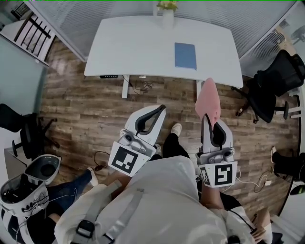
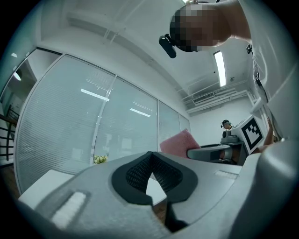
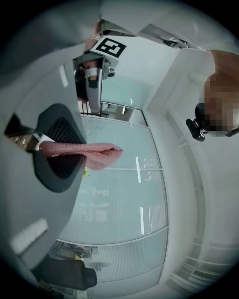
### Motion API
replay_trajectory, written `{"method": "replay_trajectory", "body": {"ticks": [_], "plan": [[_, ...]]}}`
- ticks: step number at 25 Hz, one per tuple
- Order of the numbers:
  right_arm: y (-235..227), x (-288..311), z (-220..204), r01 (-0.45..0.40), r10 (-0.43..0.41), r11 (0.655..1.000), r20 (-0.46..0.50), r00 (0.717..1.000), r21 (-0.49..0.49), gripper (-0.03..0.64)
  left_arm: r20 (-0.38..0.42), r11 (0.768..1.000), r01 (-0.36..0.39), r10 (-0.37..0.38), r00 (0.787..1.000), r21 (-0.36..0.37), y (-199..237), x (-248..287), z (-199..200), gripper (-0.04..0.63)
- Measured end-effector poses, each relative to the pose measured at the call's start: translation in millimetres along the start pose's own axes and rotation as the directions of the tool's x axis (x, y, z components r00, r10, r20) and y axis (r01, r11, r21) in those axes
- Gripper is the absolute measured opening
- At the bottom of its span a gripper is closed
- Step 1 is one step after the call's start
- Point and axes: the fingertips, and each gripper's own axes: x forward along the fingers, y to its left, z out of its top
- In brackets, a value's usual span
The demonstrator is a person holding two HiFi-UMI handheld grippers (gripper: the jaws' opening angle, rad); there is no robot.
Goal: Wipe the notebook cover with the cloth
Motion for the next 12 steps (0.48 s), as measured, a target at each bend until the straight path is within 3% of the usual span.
{"method": "replay_trajectory", "body": {"ticks": [12], "plan": [[-46.5, 51.0, -17.5, -0.009, 0.009, 1.000, -0.006, 1.000, 0.004, 0.026, -0.016, 1.000, -0.017, 0.017, 1.000, 0.000, 30.7, 59.8, -18.1, 0.002]]}}
